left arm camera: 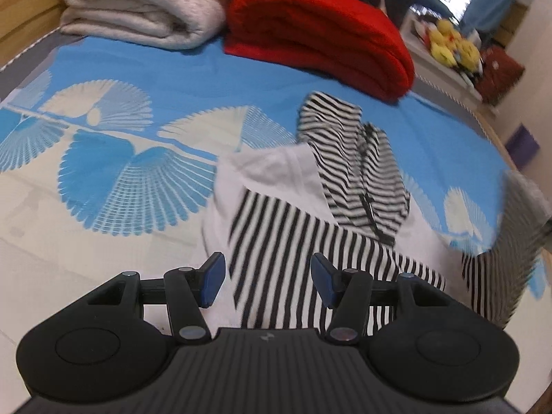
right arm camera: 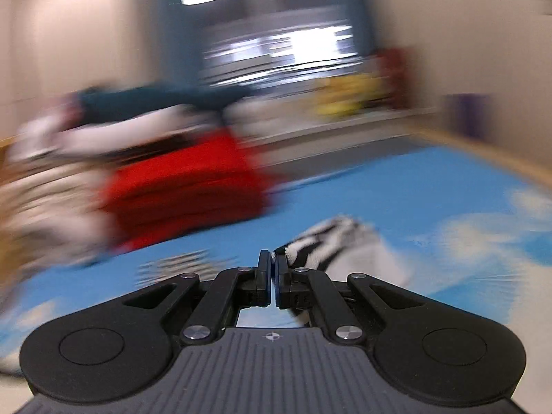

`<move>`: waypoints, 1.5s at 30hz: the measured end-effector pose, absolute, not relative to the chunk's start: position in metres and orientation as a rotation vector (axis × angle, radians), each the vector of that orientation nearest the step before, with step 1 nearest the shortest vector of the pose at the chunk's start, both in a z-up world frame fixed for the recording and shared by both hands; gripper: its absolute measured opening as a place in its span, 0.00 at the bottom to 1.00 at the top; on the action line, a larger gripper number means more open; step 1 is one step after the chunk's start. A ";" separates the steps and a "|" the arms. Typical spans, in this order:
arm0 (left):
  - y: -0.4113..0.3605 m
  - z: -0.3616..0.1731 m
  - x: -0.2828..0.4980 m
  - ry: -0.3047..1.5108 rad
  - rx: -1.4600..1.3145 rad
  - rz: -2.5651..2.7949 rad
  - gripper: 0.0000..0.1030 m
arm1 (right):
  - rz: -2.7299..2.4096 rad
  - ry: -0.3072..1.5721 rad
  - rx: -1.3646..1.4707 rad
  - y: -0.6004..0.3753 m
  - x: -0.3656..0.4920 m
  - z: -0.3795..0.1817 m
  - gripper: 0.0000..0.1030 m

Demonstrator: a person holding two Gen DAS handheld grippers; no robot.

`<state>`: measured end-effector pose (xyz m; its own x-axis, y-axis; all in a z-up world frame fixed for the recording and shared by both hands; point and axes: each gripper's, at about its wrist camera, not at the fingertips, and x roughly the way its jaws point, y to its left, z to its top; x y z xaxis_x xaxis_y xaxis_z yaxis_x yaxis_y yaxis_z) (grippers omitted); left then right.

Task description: Fold small clothes

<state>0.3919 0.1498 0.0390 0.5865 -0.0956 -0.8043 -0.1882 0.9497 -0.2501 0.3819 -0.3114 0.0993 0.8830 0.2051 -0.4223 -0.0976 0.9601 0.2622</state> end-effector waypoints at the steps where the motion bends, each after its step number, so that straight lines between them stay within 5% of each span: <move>1: 0.155 0.041 0.392 0.944 -0.340 0.058 0.59 | 0.308 0.548 0.269 -0.283 0.383 0.098 0.05; 4: 0.164 0.045 0.394 0.938 -0.370 0.064 0.59 | 0.464 0.753 0.275 -0.230 0.381 0.086 0.08; 11: 0.161 0.039 0.398 0.951 -0.376 0.057 0.58 | 0.288 0.805 0.460 -0.249 0.379 0.097 0.23; 13: 0.158 0.031 0.401 0.966 -0.382 0.050 0.51 | 0.252 0.788 0.500 -0.262 0.377 0.090 0.24; 15: 0.154 0.022 0.404 0.981 -0.386 0.036 0.25 | 0.203 0.797 0.510 -0.269 0.373 0.076 0.24; 17: 0.150 0.010 0.410 1.006 -0.389 0.028 0.21 | 0.149 0.852 0.533 -0.277 0.380 0.059 0.26; 26: 0.142 -0.058 0.430 1.110 -0.499 0.024 0.25 | 0.103 0.889 0.550 -0.301 0.395 0.044 0.26; 30: 0.145 -0.077 0.435 1.131 -0.572 0.013 0.40 | 0.080 0.937 0.570 -0.311 0.403 0.031 0.26; 45: 0.153 -0.101 0.448 1.112 -0.690 0.037 0.39 | 0.020 1.020 0.579 -0.318 0.416 0.001 0.26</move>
<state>0.4479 0.1529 -0.1006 0.4647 -0.3050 -0.8313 -0.3591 0.7932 -0.4918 0.4157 -0.3178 0.0013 0.5363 0.2791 -0.7966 0.2470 0.8505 0.4643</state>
